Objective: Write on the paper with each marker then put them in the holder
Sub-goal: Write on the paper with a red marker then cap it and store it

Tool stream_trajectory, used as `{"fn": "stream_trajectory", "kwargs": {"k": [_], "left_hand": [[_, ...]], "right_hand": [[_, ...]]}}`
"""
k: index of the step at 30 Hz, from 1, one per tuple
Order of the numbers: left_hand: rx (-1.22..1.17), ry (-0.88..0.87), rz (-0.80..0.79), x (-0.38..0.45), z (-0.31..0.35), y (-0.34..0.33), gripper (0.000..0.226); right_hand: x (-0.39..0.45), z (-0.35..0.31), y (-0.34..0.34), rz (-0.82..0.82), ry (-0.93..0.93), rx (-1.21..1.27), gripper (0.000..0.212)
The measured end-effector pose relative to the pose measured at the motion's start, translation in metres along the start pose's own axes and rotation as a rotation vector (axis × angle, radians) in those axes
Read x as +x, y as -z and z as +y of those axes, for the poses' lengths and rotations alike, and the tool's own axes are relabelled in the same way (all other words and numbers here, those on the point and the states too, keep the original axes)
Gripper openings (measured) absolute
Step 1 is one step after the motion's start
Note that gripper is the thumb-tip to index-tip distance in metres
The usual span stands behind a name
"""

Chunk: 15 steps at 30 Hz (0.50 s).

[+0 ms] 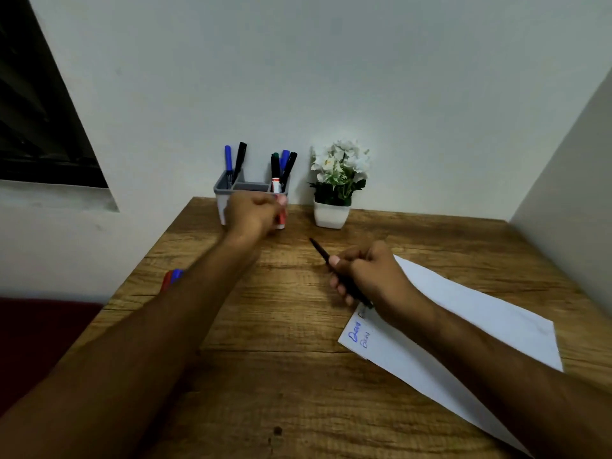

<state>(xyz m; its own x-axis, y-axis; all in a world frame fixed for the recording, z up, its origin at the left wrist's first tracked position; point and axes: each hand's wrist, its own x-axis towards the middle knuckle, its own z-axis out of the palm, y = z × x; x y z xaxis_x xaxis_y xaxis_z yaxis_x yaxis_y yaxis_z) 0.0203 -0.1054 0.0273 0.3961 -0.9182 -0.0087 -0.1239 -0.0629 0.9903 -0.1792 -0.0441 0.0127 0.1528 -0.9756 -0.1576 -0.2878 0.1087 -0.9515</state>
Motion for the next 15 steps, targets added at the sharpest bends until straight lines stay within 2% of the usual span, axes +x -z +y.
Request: {"fn": "stream_trajectory", "kwargs": {"k": [3,6,10,15], "left_hand": [[0.540,-0.364,-0.174,-0.022,-0.016,-0.025,0.016],[0.671,-0.564,-0.202,-0.028,-0.030,-0.041,0.020],[0.761,-0.641,-0.228,-0.033,-0.034,-0.058,0.020],[0.789,-0.609,-0.222,-0.035,-0.039,-0.060,0.032]], "right_hand": [[0.001,0.001,0.012,0.076,0.059,0.093,0.021],[-0.003,0.007,0.018,0.100,0.113,0.111,0.019],[-0.005,0.016,0.028,0.128,0.169,0.110,0.017],[-0.010,0.021,0.041,0.165,0.155,0.155,0.007]]}}
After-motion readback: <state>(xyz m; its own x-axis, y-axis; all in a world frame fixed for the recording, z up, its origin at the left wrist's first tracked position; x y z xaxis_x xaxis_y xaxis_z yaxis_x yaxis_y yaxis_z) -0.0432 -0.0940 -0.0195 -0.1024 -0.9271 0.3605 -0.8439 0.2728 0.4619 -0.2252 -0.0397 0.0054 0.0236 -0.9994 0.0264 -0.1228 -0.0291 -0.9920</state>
